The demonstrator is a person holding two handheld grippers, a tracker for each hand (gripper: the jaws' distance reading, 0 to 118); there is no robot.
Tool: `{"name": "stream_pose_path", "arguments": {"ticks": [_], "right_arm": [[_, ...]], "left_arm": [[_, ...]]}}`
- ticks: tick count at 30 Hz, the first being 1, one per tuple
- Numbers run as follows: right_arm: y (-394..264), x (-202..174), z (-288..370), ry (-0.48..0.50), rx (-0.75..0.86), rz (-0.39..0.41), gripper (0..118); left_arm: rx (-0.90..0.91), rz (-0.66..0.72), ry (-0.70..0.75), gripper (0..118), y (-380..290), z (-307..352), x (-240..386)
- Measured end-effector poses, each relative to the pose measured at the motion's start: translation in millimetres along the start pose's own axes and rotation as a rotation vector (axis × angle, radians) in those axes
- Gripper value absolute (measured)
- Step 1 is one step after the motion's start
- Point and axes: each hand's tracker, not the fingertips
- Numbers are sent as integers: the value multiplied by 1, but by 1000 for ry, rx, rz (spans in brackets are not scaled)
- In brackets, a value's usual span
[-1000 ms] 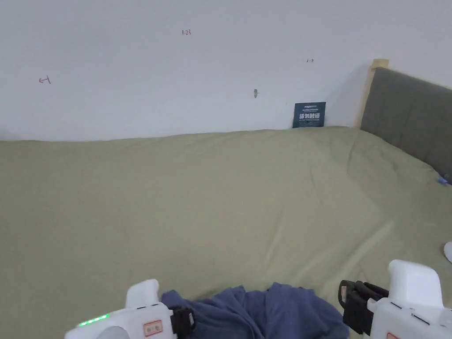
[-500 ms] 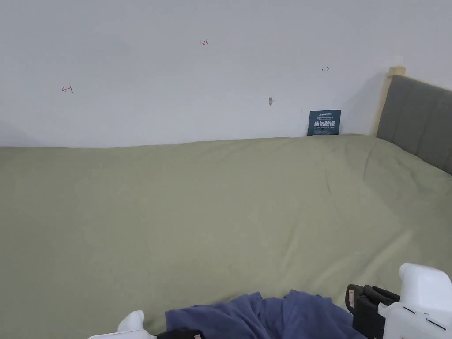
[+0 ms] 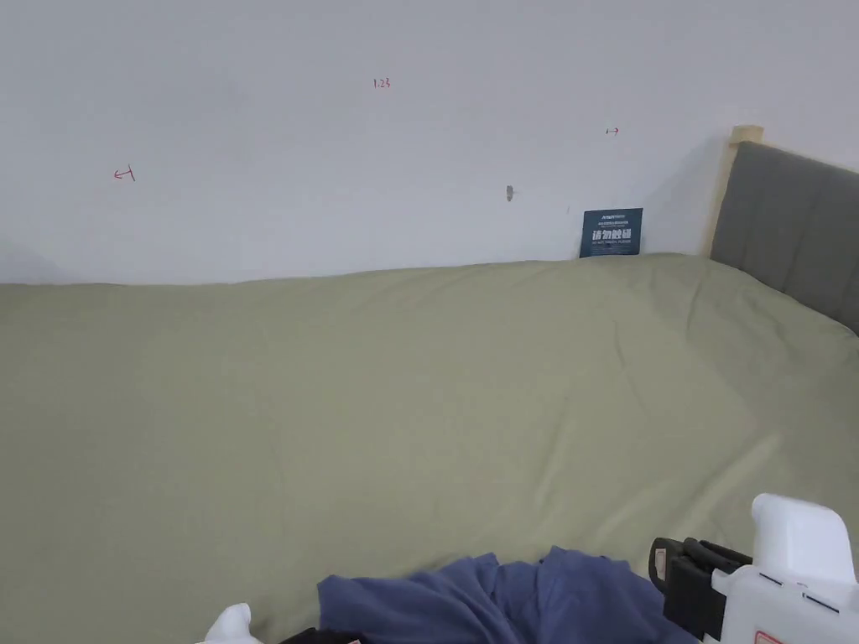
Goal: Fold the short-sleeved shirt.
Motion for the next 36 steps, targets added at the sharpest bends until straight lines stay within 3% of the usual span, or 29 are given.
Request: {"name": "stream_pose_path", "arguments": {"ticks": [1, 2, 11, 14, 17, 22, 25, 26, 31, 36], "right_arm": [[-2, -1, 0, 8, -3, -2, 2], [-4, -2, 0, 14, -6, -5, 2], [-12, -1, -3, -2, -33, -8, 2], [-10, -1, -6, -13, -35, -6, 2], [-7, -4, -13, -14, -36, 8, 2], [-1, -18, -36, -21, -63, 57, 2], [-1, -29, -46, 6, -71, 64, 2], [-1, -33, -48, 15, -76, 68, 2], [-5, -46, -52, 62, -99, 94, 2], [-7, -41, -44, 64, -94, 84, 2]], "left_arm": [[-5, 34, -24, 31, 0, -1, -1], [24, 34, -35, 10, -3, -1, 0], [75, 64, -40, 10, 26, 53, -17], [161, -7, 128, 10, 42, 94, -16], [242, -45, 190, 10, 57, 141, -12], [391, -258, 560, 10, 67, 205, 35], [350, -496, 884, 10, 58, 201, 71], [320, -530, 914, 10, 53, 194, 79], [198, -561, 679, 10, 39, 139, 93], [63, -598, 591, 10, 16, 62, 110]]}}
